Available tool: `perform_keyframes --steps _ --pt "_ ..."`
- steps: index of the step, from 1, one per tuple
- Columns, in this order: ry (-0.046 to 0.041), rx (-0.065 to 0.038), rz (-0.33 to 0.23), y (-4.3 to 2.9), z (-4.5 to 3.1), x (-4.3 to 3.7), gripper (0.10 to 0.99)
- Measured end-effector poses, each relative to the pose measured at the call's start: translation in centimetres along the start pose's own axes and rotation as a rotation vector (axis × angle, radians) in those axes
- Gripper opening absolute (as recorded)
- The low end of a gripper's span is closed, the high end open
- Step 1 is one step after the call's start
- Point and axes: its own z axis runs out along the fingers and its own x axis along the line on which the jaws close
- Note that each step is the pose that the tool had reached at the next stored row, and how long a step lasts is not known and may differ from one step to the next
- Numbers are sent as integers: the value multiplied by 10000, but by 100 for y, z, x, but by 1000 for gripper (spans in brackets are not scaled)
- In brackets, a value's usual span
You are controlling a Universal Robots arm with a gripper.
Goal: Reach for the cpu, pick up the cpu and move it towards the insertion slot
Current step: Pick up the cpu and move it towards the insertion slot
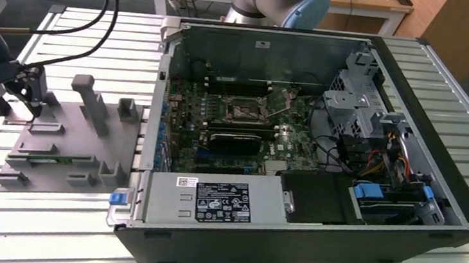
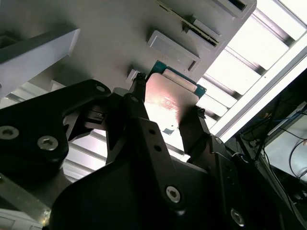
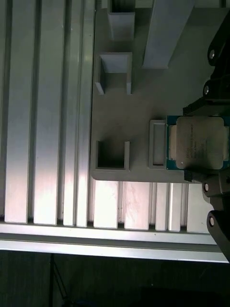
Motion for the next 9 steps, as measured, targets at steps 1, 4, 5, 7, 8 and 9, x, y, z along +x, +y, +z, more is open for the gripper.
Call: perform_keyframes --steps 1,4,5,7,8,9 --pt "0 0 0 0 -9 0 533" --pt "0 0 0 2 -35 0 533" --pt "0 0 0 2 -41 0 533" --pt "0 0 0 3 -55 0 533" --pt "0 0 0 4 -62 0 533" --pt "0 0 0 4 -69 0 533"
